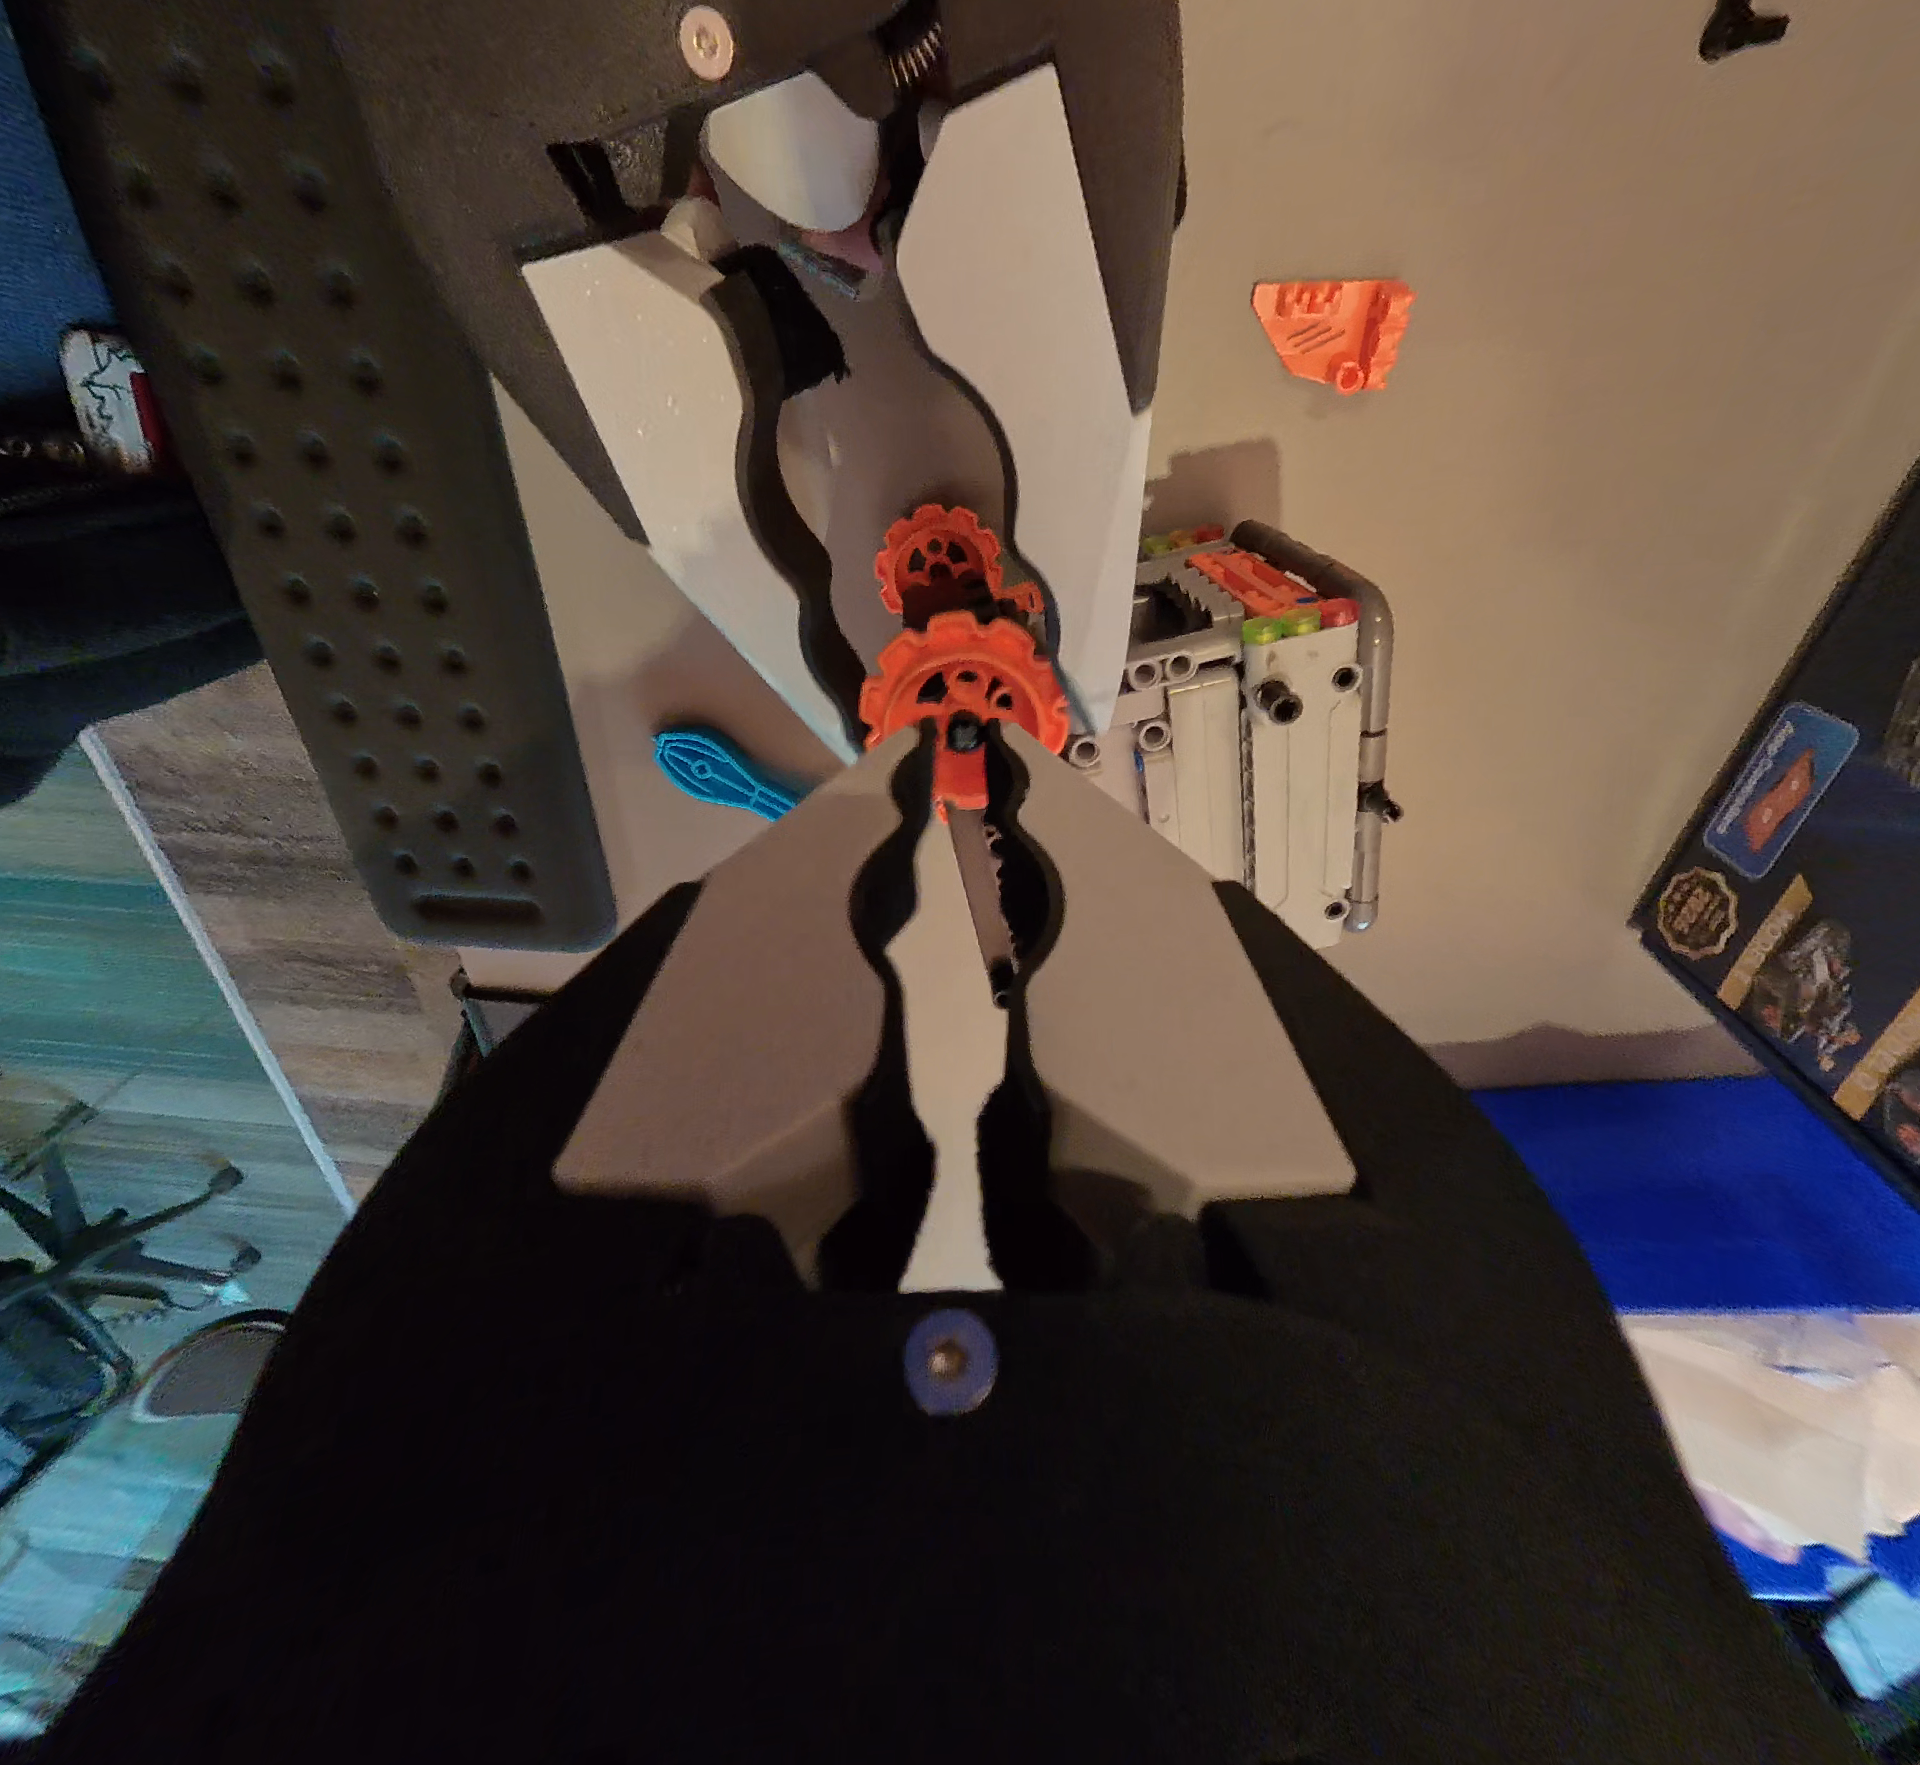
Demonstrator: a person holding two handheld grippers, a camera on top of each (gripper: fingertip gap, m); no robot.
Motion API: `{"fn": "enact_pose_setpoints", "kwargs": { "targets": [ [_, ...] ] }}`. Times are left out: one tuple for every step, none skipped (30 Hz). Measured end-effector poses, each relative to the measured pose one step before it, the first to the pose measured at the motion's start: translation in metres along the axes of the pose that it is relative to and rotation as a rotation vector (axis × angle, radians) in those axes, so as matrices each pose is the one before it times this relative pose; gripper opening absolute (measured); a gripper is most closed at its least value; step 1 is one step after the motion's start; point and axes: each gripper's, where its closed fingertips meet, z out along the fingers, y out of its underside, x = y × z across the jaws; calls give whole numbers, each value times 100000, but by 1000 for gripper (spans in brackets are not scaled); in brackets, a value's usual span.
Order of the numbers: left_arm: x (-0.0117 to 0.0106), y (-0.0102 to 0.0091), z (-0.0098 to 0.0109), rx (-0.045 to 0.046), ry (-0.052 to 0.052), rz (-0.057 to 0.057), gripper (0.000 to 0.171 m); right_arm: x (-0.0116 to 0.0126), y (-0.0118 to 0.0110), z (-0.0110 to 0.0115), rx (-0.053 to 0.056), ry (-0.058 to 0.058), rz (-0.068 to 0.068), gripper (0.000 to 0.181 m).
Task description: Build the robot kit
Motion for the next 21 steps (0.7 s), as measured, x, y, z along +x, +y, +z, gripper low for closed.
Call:
{"fn": "enact_pose_setpoints", "kwargs": {
  "targets": [
    [-231,25,-48,44,-329,29,42,-32,-27,-317,1489,-236,2177,14],
    [-240,17,-64,-45,61,-1410,42,-179,-312,-493,3475,-298,1409,19],
    [-111,12,-54,434,1362,-2139,42,-171,-300,-473,3619,418,865,17],
    [-51,12,-103,428,1720,-1276,43,107,101,-395,1793,1924,1373,20],
    [-37,11,-153,-3,1128,489,43,439,441,-469,1432,3152,2611,22],
    [-25,51,-180,-359,951,997,43,575,428,-660,3302,3143,3986,21],
    [-139,39,-190,-303,547,135,43,454,301,-762,5048,2124,4413,21],
    [-37,38,-158,-109,1695,-943,43,356,411,-685,4537,1918,4159,23],
    [-82,58,-217,-523,1692,-661,43,527,662,-539,3051,3518,4121,27],
    [-258,71,-315,-786,41,391,43,578,859,-353,2016,3757,4230,27],
    [-81,81,-352,-869,1723,140,43,291,969,-155,1420,2039,4032,29],
    [90,104,-374,-929,3175,160,42,27,832,-17,2257,744,3861,33],
    [-222,89,-448,-872,389,1866,43,2,668,81,2963,741,4144,34],
    [-180,120,-373,-886,798,1049,43,-125,721,236,1991,106,3421,35],
    [153,150,-283,-1167,3668,-1433,43,-268,643,376,1545,-276,2143,35],
    [-136,109,-374,-1096,1215,-1975,43,-228,400,400,1911,322,1818,35],
    [-307,-26,-583,-5,-1107,-387,46,-253,261,262,1915,380,1281,36],
    [-200,-16,-785,-189,-901,-401,49,-263,74,-3,2656,646,531,36],
    [-220,121,-991,-1166,-1393,-751,53,-196,-197,-256,4004,1209,283,36],
    [-321,343,-1153,-2262,-2513,-409,54,-403,-397,-394,4828,203,-137,36],
    [-257,610,-1226,-3250,-2349,-508,52,-726,-450,-343,4736,-1558,-970,35]
  ]
}}
